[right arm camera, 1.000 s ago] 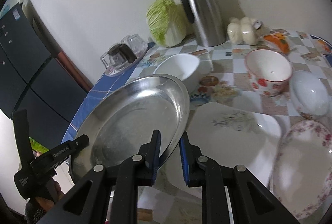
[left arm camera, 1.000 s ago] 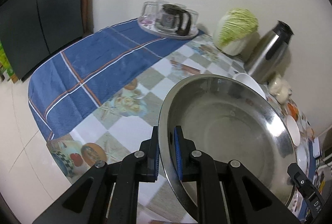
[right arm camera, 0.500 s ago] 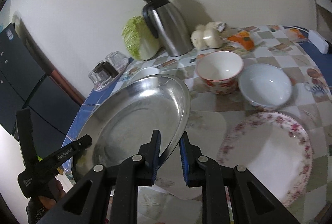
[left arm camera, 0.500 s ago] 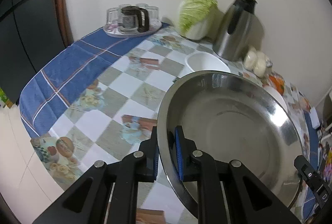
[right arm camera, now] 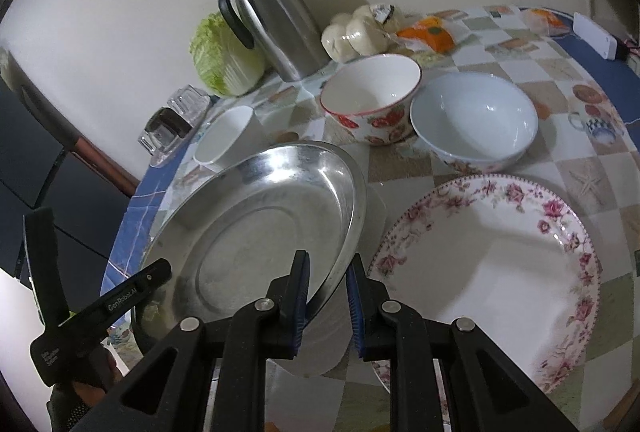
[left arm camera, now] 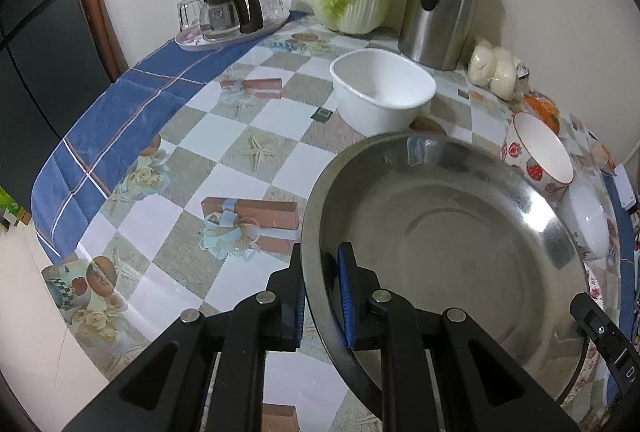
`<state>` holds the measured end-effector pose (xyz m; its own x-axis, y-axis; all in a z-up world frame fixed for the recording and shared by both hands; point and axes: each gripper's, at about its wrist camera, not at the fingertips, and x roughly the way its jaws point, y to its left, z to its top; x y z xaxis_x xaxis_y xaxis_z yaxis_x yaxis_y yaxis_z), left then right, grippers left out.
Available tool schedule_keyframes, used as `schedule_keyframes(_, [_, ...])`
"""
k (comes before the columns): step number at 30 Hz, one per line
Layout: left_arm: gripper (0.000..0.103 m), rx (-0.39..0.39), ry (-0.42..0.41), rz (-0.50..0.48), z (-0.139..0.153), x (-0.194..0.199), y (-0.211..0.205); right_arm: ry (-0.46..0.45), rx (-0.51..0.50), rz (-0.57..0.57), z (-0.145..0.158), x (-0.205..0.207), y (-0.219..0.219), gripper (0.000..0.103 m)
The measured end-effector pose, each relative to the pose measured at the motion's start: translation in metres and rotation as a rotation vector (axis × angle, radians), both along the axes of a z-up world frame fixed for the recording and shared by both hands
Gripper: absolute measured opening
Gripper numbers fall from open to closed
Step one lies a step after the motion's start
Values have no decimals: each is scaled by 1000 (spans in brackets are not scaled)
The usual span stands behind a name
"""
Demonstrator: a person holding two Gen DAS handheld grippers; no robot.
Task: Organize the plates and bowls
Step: 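Grasp the basin rim with the left gripper and slide it across the table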
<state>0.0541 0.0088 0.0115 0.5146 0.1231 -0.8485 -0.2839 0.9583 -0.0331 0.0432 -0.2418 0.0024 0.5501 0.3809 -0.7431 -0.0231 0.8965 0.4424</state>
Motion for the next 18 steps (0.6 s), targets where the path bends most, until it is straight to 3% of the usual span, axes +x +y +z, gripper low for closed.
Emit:
schedule_keyframes(6, [16,9,0,-12,-3,4,-2,20,-34,3,-9,4,3,20])
schedule_keyframes(18, [21,1,93,-30,-23,9,-6,101,-92,-2,-27,8,7,20])
